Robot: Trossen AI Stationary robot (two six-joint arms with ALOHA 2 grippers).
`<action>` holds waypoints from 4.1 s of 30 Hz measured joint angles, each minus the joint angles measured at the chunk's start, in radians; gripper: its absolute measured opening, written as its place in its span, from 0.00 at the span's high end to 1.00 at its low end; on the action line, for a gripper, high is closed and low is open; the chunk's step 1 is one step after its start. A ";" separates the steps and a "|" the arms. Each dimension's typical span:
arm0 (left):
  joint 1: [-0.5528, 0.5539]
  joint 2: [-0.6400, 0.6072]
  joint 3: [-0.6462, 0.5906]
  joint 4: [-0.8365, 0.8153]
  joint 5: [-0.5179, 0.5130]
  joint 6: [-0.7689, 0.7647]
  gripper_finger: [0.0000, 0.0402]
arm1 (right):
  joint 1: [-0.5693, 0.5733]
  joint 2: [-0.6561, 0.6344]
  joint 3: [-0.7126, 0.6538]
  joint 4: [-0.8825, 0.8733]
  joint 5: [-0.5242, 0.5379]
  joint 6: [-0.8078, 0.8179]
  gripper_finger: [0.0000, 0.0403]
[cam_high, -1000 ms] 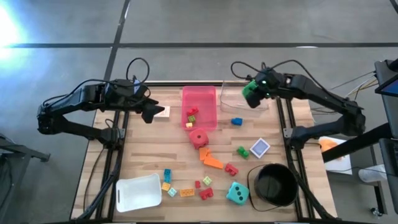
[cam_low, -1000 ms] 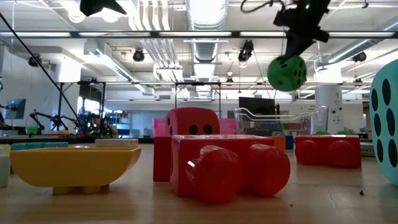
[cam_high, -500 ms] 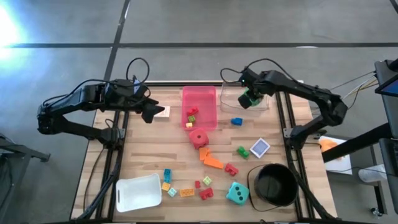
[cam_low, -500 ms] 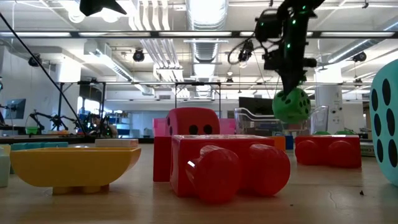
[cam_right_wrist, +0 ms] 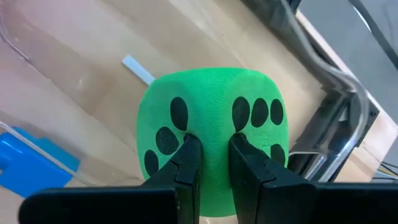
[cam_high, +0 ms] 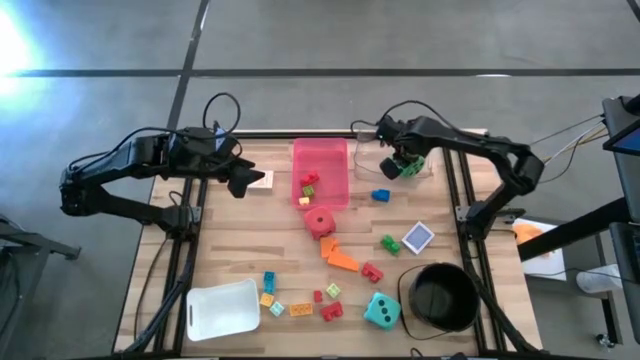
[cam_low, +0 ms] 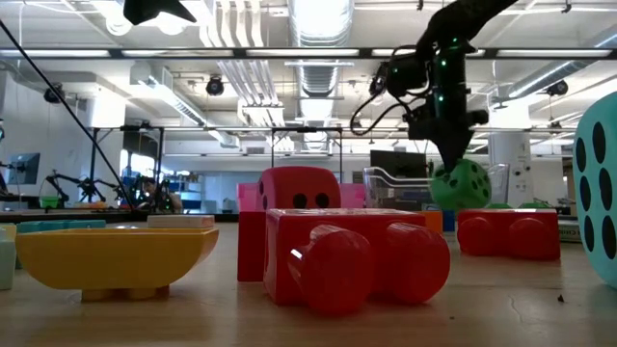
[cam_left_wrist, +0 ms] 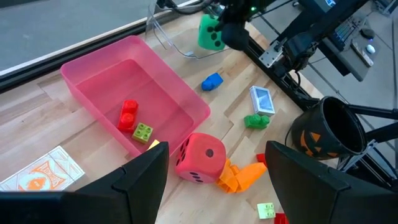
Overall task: Pick & Place Toys
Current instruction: Put the green dice into the transparent bin, then put the green game piece into the red bin
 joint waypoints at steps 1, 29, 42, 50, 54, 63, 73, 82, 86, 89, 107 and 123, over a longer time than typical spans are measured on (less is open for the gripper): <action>0.000 0.000 0.000 0.000 0.000 0.000 0.32 | 0.000 0.003 -0.006 0.005 0.000 0.000 0.89; 0.001 0.000 0.000 0.000 -0.015 -0.001 0.32 | 0.026 -0.052 -0.124 0.119 -0.005 -0.004 0.71; 0.000 0.000 0.000 0.000 -0.015 -0.001 0.32 | 0.029 -0.055 -0.079 0.032 -0.004 -0.040 0.33; 0.000 0.000 0.000 -0.001 -0.015 -0.001 0.32 | 0.087 -0.168 -0.067 -0.024 -0.005 0.030 0.22; 0.000 0.000 0.000 0.000 -0.015 -0.001 0.32 | 0.140 -0.257 -0.067 -0.052 -0.076 0.116 0.19; 0.000 0.000 0.000 -0.001 -0.015 -0.001 0.32 | 0.350 -0.349 -0.067 -0.214 -0.258 0.359 0.19; 0.000 0.000 0.000 -0.001 -0.015 -0.001 0.32 | 0.617 -0.327 -0.071 -0.191 -0.200 0.515 0.19; 0.000 0.000 0.000 -0.001 -0.015 -0.001 0.32 | 0.732 -0.266 -0.097 0.014 -0.193 0.464 0.19; 0.000 0.000 0.000 0.000 -0.015 -0.001 0.32 | 0.755 -0.238 -0.105 0.004 -0.174 0.443 0.19; 0.000 0.000 0.000 -0.001 -0.015 -0.001 0.32 | 0.769 -0.222 -0.126 -0.005 -0.199 0.474 0.19; 0.000 0.000 0.000 -0.002 -0.015 -0.001 0.32 | 0.769 -0.110 -0.105 0.153 -0.407 0.601 0.19; 0.000 0.000 0.000 -0.001 -0.015 -0.001 0.32 | 0.773 0.052 -0.108 0.229 -0.357 0.597 0.19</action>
